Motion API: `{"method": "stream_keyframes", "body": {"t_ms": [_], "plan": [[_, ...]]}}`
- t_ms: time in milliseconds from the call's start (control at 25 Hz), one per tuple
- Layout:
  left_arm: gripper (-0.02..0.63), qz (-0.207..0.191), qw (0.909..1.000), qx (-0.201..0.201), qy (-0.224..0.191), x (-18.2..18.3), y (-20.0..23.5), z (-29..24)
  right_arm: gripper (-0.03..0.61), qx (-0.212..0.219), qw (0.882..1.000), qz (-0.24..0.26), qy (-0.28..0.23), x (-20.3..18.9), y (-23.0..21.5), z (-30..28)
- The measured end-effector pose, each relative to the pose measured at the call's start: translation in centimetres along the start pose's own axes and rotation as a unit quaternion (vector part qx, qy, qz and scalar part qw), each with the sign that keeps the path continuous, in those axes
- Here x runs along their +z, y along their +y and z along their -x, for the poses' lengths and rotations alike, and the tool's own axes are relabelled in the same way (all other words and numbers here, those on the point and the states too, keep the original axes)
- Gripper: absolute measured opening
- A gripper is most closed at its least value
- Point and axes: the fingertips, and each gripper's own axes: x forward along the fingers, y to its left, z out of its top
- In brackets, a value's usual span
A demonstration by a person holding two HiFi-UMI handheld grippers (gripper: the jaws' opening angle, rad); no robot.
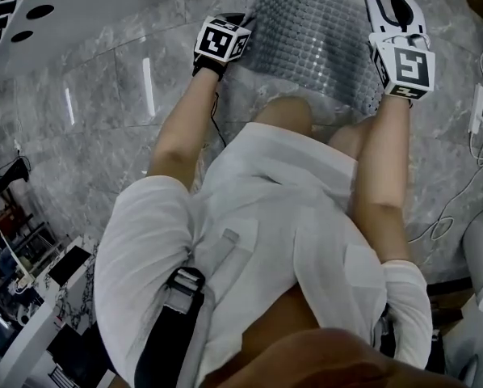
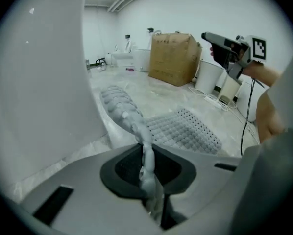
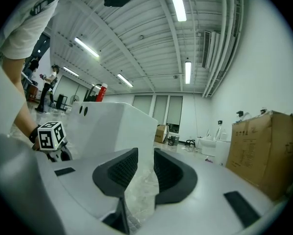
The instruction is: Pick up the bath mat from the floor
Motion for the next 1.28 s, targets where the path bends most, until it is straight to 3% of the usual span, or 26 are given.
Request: {"method": "stream_keyframes", "body": {"t_ms": [200, 360, 640, 800, 1120, 1200, 1280], "plan": [[0.051, -0.012, 0.9956, -0.01, -0.093, 8.5, -2.4, 1.8, 0.12, -0.02, 1.0, 0.001, -0.014, 0.9, -1.9, 1.5], [0.051, -0.032, 0.9827, 0.0, -0.183, 14.8, -4.7, 3.8, 0.118, -0.032, 0.999, -0.002, -0.021, 1.0, -2.9, 2.4], [0.051, -0.077, 0.9398, 0.042, -0.33, 24.5, -9.1, 8.9, 0.114, -0.061, 0.997, -0.015, -0.055, 2.5, -4.9, 4.0], [0.051, -0.068, 0.9145, 0.067, -0.393, 27.9, -10.1, 12.2, 0.112, -0.071, 0.995, -0.015, -0.066, 3.1, -5.5, 4.6], [0.051, -0.064, 0.8612, 0.148, -0.482, 32.5, -9.6, 19.9, 0.103, -0.102, 0.989, -0.036, -0.101, 4.6, -7.8, 6.6], [0.051, -0.067, 0.8529, 0.162, -0.492, 32.6, -9.8, 20.4, 0.087, -0.101, 0.989, -0.035, -0.103, 4.8, -7.8, 6.7], [0.051, -0.064, 0.8505, 0.165, -0.495, 32.5, -9.8, 20.4, 0.055, -0.1, 0.989, -0.035, -0.101, 4.9, -7.7, 6.6]]}}
